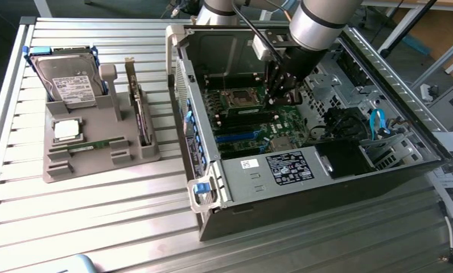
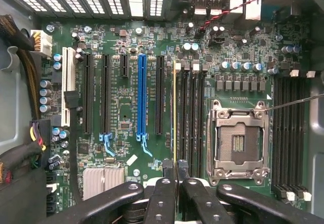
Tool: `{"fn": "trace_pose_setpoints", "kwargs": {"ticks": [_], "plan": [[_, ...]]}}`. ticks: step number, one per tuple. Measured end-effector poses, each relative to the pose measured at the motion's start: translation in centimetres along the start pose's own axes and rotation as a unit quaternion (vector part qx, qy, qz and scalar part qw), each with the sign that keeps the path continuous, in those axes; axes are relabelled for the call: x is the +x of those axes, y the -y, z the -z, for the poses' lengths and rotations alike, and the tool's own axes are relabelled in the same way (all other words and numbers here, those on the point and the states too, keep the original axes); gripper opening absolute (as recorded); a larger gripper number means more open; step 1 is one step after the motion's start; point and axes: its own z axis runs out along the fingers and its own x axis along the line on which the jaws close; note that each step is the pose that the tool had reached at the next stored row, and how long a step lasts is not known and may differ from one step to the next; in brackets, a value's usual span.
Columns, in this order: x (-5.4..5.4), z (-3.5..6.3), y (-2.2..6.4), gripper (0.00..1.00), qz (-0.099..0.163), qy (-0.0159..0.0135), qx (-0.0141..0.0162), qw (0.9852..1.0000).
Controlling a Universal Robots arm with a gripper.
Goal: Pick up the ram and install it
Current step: 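Insert the ram into the slot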
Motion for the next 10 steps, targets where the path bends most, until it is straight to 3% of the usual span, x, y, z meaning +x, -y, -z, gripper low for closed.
{"fn": "trace_pose_setpoints", "kwargs": {"ticks": [10], "plan": [[0.01,-0.10,0.01,0.12,-0.003,0.0001,0.0002,1.0000]]}}
